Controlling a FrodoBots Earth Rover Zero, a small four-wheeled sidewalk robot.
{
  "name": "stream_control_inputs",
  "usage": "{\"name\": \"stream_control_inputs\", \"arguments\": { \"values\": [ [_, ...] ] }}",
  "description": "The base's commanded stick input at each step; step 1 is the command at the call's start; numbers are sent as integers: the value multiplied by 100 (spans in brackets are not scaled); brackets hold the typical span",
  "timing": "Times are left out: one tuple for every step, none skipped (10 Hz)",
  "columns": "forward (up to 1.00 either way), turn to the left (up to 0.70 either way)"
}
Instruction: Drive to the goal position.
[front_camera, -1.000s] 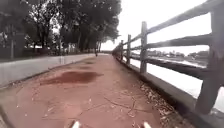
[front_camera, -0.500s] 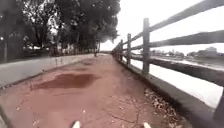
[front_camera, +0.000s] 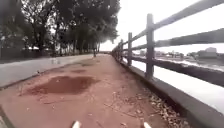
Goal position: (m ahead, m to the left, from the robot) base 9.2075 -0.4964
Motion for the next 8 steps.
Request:
{"name": "stream_control_inputs", "arguments": {
  "values": [
    [50,9],
    [50,50],
    [50,50],
    [50,0],
    [50,0],
    [50,0],
    [50,0],
    [50,0]
  ]
}}
